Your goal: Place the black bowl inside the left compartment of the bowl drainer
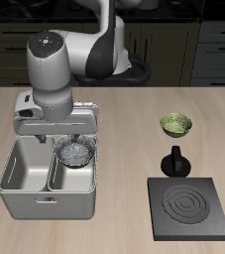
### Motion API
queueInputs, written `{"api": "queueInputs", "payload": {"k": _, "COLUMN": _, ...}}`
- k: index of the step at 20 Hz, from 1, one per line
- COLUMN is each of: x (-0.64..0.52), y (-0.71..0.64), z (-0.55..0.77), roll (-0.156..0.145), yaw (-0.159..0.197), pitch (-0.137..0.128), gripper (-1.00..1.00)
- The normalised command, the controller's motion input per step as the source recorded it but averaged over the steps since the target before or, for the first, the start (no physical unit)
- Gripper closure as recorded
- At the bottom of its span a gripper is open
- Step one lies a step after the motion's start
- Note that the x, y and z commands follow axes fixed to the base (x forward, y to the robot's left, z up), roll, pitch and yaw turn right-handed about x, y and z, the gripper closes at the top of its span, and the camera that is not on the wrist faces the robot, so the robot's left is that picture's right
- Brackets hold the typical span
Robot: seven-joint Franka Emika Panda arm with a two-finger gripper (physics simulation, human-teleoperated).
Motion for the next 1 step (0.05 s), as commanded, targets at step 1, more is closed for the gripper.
{"api": "queueInputs", "payload": {"k": 1, "x": -0.04, "y": 0.06, "z": 0.13, "roll": 0.044, "yaw": -0.003, "pitch": -0.029, "gripper": -1.00}}
